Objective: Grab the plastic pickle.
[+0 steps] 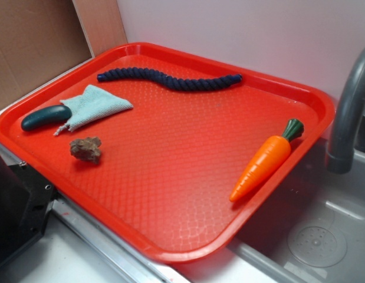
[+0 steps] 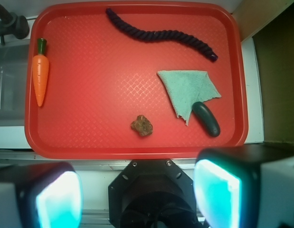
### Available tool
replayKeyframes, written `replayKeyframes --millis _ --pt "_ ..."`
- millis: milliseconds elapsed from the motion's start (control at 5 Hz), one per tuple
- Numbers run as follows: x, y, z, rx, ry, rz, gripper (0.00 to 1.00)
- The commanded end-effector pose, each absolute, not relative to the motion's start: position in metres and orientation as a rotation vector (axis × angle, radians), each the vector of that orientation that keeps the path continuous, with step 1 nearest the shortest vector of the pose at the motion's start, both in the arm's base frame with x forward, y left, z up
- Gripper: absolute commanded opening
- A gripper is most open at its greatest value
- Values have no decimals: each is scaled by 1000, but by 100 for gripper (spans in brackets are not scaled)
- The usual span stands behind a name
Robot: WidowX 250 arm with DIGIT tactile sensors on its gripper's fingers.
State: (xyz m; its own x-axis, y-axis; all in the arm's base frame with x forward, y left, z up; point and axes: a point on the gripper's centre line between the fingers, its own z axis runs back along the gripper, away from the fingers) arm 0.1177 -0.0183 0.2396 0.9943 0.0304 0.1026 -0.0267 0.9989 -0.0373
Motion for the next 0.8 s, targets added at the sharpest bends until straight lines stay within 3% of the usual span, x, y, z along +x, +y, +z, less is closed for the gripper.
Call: replayKeyframes --millis 0,400,600 --pt "118 -18 240 -36 -103 29 100" --pt "113 18 222 -51 -167 -60 100" --pt "131 47 182 -42 -165 -180 100"
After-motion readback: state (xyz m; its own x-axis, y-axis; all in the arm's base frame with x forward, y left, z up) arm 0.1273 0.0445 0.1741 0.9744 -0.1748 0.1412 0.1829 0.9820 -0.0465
